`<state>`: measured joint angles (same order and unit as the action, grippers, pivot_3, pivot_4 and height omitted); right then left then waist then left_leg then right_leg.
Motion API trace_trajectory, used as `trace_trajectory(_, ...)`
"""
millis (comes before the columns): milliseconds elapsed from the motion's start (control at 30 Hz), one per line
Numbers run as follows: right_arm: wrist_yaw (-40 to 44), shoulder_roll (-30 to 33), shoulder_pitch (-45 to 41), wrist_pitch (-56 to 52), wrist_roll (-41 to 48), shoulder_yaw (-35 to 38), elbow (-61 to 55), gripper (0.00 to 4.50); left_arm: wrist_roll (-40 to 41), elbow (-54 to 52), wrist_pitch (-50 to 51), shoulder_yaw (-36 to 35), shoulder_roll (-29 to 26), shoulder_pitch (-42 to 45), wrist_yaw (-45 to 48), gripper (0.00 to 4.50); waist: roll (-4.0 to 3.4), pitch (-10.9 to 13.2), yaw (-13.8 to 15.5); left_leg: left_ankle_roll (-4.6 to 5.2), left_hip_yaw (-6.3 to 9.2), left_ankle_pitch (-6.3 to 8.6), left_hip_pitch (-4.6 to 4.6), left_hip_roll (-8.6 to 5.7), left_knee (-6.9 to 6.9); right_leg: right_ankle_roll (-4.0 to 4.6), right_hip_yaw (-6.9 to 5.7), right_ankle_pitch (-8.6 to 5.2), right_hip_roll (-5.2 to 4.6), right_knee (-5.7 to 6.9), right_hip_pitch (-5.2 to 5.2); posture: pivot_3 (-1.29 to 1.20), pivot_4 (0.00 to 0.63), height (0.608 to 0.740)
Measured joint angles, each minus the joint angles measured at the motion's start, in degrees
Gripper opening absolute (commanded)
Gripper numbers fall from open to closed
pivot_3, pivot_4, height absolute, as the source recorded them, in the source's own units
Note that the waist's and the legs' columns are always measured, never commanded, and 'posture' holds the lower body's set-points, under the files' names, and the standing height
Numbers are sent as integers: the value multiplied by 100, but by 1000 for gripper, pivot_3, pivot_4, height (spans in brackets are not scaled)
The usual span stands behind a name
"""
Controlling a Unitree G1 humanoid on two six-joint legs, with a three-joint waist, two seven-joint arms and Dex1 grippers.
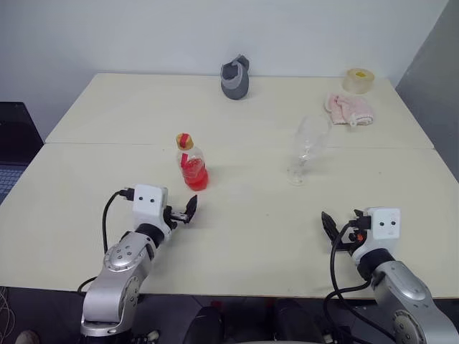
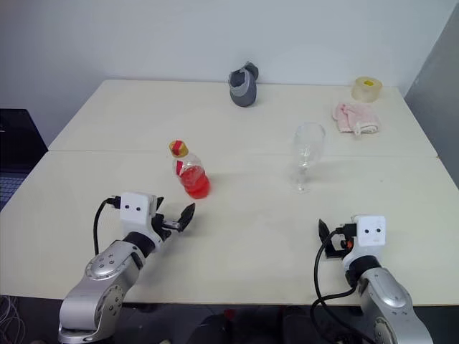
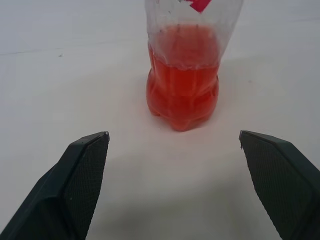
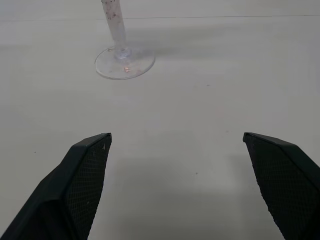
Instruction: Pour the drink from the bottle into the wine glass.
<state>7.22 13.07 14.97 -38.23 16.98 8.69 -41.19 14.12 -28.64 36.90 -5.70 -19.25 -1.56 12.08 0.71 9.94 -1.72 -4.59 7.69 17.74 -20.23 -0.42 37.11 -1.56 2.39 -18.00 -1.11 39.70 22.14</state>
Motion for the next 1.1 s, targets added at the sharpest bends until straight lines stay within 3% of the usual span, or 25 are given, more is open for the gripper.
trace_trajectory(833, 258, 33, 105, 109, 123, 14, -49, 4500, 118, -10, -134, -119, 44, -183, 127, 4452, 0, 0, 2, 0, 1, 0, 0, 1, 0, 0, 0, 0, 0, 0, 0, 0, 150, 740)
trace_trajectory(1100, 820, 429, -9, 474, 149, -111, 6, 4500, 55, 49, -428, -87, -57, 91, 278, 4452, 0, 0, 2, 1, -2, 0, 2, -2, 0, 0, -3, 0, 0, -1, -3, 0, 150, 740)
